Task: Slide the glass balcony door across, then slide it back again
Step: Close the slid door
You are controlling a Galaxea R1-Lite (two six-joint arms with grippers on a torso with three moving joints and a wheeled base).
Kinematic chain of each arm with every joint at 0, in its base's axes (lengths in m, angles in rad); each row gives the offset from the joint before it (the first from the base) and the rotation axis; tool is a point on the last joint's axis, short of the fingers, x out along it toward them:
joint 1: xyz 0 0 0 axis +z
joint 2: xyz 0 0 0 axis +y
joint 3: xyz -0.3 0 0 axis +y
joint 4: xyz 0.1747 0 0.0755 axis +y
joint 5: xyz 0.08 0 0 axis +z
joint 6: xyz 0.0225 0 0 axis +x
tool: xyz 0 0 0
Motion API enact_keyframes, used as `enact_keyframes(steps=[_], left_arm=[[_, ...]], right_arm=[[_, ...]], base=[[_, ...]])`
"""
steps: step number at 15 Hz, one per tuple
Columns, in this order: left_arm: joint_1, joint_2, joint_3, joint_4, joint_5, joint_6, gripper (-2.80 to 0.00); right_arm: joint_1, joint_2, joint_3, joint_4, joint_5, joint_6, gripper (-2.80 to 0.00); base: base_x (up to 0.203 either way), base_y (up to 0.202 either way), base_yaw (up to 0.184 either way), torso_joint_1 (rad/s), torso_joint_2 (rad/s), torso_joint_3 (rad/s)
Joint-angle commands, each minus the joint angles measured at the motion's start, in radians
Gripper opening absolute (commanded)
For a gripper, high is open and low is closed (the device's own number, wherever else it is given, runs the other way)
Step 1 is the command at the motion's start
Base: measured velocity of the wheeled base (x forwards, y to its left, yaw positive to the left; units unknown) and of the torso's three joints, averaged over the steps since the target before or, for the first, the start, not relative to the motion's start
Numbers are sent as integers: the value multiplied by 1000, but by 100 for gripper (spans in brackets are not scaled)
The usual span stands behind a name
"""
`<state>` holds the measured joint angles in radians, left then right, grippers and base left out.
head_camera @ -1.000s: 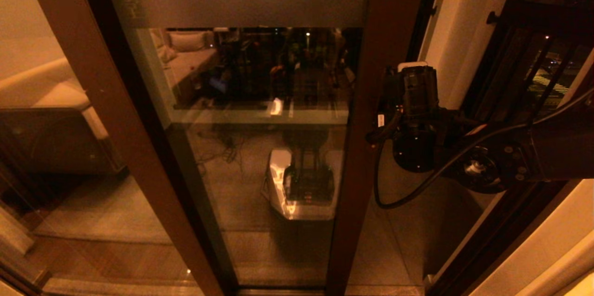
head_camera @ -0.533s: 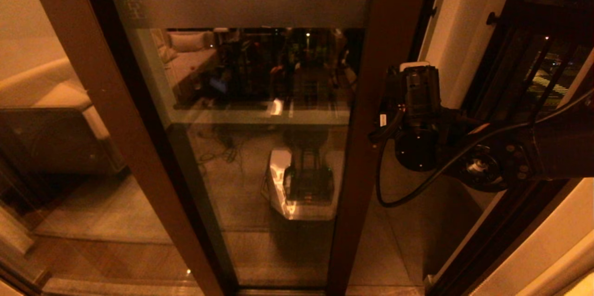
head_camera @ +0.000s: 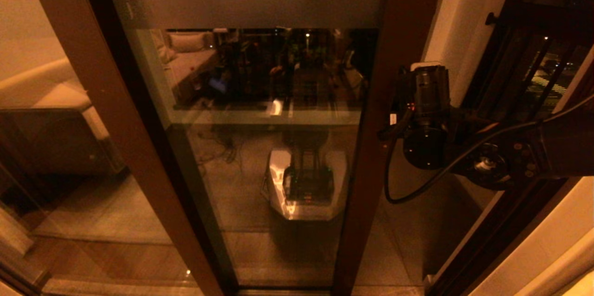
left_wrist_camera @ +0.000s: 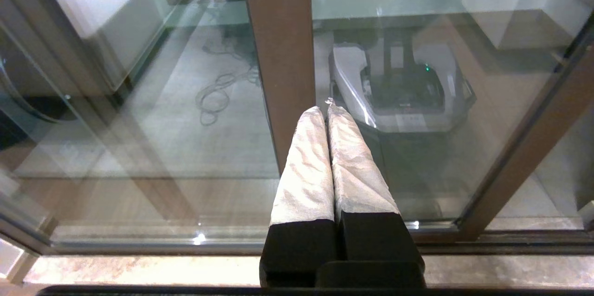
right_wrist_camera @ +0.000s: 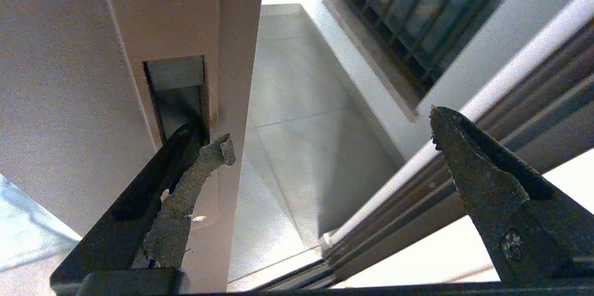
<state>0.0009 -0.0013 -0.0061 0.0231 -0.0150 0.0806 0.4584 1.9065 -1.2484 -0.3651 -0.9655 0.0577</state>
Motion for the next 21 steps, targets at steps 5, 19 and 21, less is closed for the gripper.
enact_keyframes(steps=[5, 19, 21], left_arm=[[1, 0, 0, 0, 0, 1, -280], [1, 0, 0, 0, 0, 0, -280], [1, 0, 0, 0, 0, 1, -280]], right_arm=[[-23, -70, 61, -3, 2, -4, 0], [-81, -164, 153, -3, 2, -2, 0], [-98, -166, 155, -3, 2, -2, 0]], base=[[0, 0, 0, 0, 0, 0], [0, 0, 0, 0, 0, 0], [0, 0, 0, 0, 0, 0]])
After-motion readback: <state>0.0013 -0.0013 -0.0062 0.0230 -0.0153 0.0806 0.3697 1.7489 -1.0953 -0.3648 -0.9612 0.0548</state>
